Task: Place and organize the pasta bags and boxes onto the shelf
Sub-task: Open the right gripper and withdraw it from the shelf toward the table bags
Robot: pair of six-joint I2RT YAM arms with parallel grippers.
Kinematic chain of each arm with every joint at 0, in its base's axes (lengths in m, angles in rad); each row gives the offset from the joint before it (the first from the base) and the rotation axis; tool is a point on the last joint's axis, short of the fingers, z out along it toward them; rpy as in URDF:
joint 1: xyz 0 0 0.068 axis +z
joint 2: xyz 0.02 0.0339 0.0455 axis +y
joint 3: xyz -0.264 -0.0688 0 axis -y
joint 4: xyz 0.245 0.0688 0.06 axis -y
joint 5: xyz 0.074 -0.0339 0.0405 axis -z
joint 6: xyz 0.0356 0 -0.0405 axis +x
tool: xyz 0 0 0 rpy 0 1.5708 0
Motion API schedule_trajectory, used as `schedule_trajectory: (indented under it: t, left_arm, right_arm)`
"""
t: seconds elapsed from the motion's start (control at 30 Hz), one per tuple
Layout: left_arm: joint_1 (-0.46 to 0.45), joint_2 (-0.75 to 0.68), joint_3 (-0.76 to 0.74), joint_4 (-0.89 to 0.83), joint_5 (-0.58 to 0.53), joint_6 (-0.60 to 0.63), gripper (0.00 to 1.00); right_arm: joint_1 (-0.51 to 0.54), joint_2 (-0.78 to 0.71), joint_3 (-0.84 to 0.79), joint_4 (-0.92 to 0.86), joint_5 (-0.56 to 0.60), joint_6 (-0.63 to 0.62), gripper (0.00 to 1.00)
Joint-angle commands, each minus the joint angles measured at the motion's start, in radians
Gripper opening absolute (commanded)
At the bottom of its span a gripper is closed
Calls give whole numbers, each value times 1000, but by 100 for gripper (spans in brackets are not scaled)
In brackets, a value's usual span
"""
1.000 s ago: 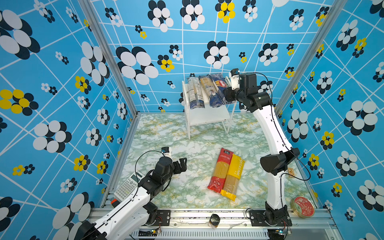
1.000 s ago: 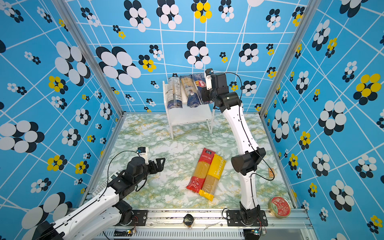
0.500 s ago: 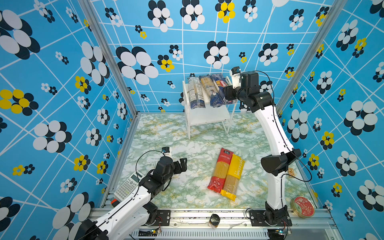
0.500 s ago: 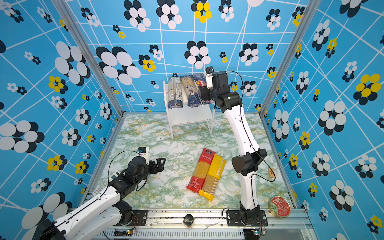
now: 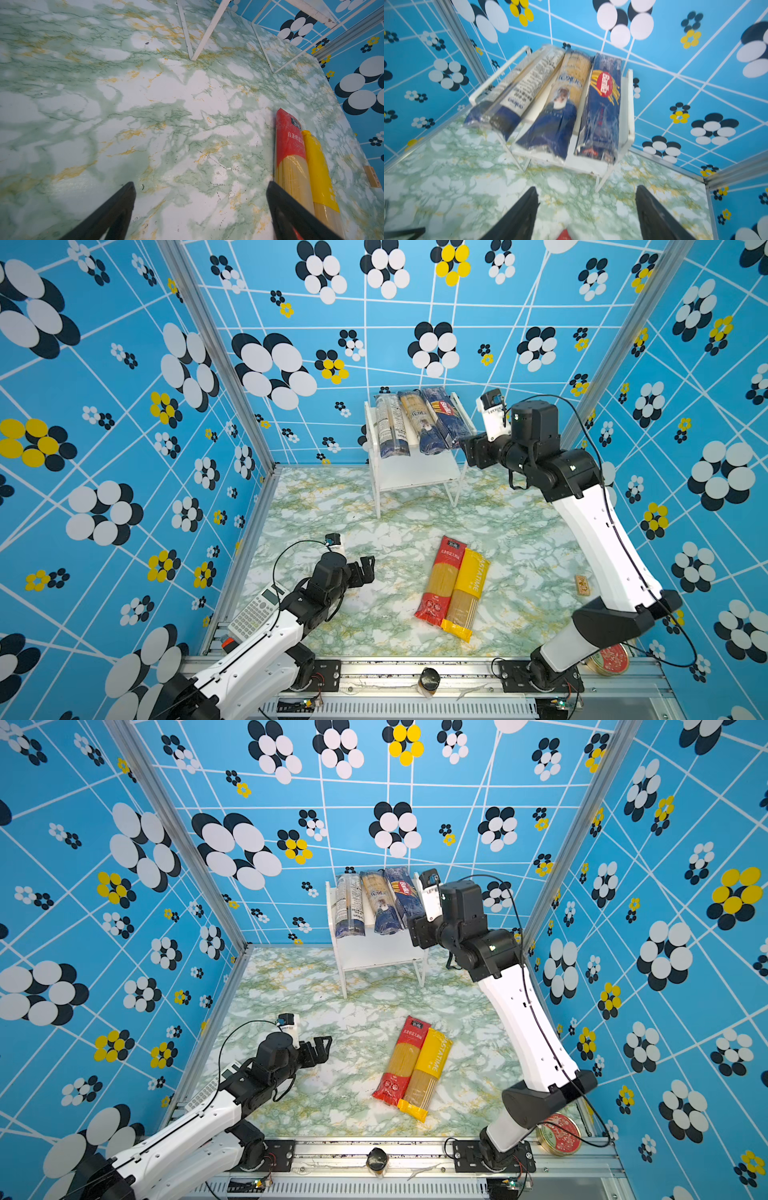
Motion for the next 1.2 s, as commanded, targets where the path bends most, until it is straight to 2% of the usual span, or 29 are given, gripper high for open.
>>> schedule_trajectory:
  t: [0.0, 0.17, 0.33, 0.47, 0.73, 0.87, 1.17]
  left_arm:
    - [12, 15, 10, 16, 17, 16, 99]
    - [12, 54, 22, 36, 37, 21, 99]
    - [12, 113, 40, 61, 62, 17, 99]
    - [11, 164, 60, 86, 86, 8, 99]
    - [3, 227, 97, 94, 106, -4, 99]
    - [0, 241, 110, 85, 109, -2, 99]
    - [-9, 269, 126, 82, 111, -8, 99]
  right_arm:
    - [0, -161, -231, 110, 24, 54, 78]
    - [1, -351, -503, 77, -28, 172, 79]
    - [7, -414, -661, -36, -61, 266, 79]
    - [40, -395, -770, -83, -36, 329, 78]
    - [209, -325, -1016, 58, 118, 495, 79]
    - [273, -223, -1027, 44, 187, 531, 79]
    - [324, -45, -1032, 8, 259, 598, 79]
